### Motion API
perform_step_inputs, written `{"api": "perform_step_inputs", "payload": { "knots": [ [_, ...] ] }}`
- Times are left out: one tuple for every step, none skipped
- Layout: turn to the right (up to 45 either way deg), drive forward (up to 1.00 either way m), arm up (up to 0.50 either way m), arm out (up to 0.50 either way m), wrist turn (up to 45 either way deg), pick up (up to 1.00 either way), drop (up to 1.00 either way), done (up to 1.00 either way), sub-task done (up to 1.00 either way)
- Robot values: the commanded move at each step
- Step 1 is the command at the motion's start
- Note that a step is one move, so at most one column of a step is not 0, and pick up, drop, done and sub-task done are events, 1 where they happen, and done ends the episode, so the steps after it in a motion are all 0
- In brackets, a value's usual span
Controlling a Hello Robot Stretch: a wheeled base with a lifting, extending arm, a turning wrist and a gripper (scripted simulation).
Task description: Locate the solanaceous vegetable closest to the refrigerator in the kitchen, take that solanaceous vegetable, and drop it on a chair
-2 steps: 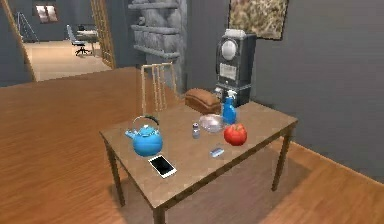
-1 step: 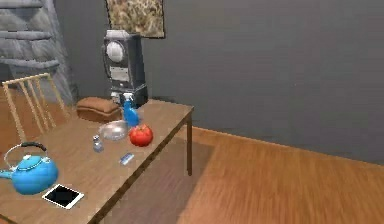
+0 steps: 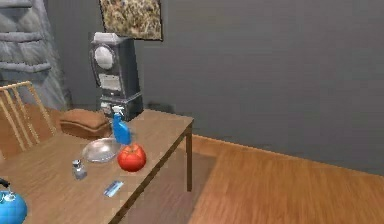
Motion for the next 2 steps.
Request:
{"api": "perform_step_inputs", "payload": {
  "knots": [
    [39.0,0.00,0.00,0.00,0.0,0.00,0.00,0.00,0.00],
    [0.0,0.10,0.00,0.00,0.0,0.00,0.00,0.00,0.00]
  ]
}}
